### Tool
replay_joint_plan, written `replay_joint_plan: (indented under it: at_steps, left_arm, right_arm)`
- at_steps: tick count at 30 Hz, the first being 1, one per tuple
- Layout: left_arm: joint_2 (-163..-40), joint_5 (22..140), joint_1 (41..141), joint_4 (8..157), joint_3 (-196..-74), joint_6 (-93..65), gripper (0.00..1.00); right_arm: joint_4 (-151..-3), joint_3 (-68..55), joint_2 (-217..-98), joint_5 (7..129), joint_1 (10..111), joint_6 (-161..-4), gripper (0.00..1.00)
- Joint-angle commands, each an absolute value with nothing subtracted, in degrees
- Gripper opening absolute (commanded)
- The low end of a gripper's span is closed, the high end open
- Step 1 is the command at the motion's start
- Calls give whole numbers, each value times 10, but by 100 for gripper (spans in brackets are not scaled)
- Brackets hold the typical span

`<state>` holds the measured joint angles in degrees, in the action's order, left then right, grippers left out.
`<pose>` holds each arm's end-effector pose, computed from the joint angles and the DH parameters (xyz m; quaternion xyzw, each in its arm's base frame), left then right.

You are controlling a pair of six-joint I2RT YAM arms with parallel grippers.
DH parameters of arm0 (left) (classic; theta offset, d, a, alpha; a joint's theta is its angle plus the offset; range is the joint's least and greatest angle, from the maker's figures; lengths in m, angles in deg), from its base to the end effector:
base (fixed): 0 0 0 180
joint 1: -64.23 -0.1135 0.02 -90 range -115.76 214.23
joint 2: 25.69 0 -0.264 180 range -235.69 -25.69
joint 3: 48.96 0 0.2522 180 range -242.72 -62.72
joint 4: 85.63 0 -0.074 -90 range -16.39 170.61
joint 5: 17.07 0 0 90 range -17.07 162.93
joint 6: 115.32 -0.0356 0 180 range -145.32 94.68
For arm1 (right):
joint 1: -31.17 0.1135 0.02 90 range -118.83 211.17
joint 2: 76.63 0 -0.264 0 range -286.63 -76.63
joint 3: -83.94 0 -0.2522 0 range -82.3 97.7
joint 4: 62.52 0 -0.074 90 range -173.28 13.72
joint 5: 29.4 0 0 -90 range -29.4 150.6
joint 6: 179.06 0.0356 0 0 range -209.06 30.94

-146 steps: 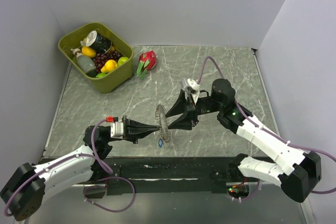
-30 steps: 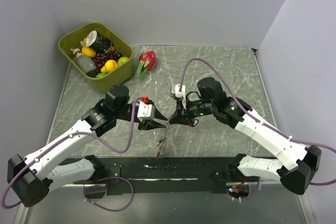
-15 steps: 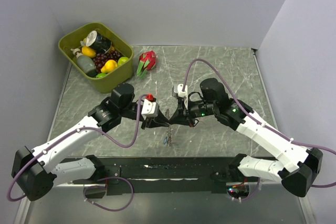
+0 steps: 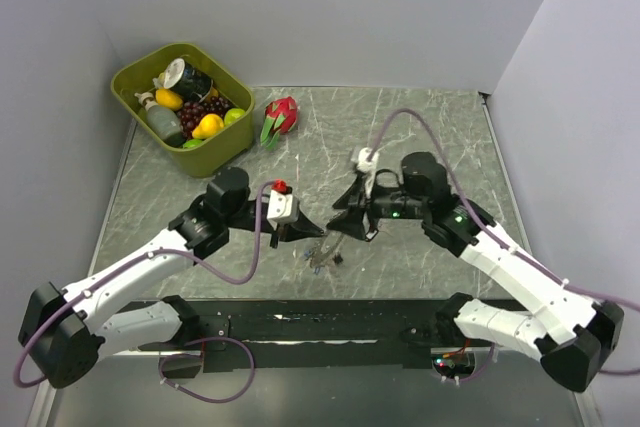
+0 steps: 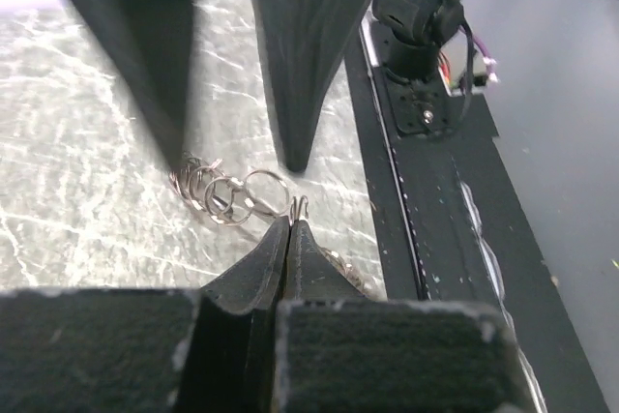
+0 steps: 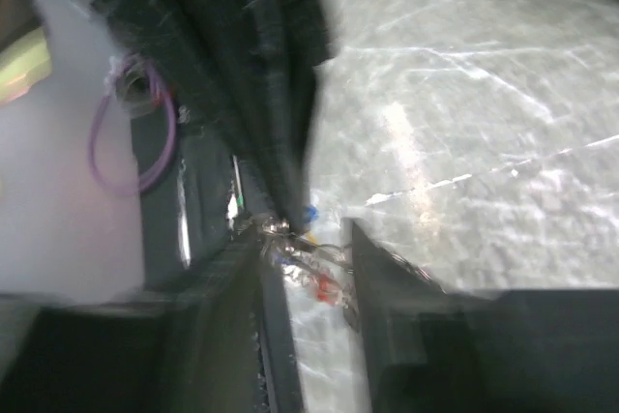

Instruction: Put the keys on the keyring

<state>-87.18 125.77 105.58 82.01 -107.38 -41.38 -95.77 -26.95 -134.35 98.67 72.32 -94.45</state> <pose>0.1598 -0.1785 0.3066 0.5786 0.4955 -0.4642 0.4519 0.1519 0.1619 0.3485 -0.4772 0.6472 0.4197 0.4210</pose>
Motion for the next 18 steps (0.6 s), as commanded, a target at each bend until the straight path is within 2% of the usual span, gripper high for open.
replay_joint_plan:
  at_steps: [1,3,4,5,12,18]
  left_arm:
    - [-814,1229,1058,982,-1026,-352,1]
    - [-797,1209,1057,1017,-995,-330,1]
    - [-779,1205,1058,1029,-987,-329,1]
    - [-769,1199,1058,1030,-981,-336,1]
    - [-696,1159,1056,1038,-927,-336,1]
    - [-674,1150,1057,1027,-906,-330,1]
  right_arm:
    - [-856,-299,-1299,972,645,-857,76]
    - [-823,-325,-1285,1007,595,-821,87]
    - [-812,-332,-1281,1018,583,-812,97]
    - [-808,-342,-1279,1023,571,-808,100]
    - [-828,-355,-1298,973,535,-786,100]
    - [-776,-383,-1296,1059,531,-782,100]
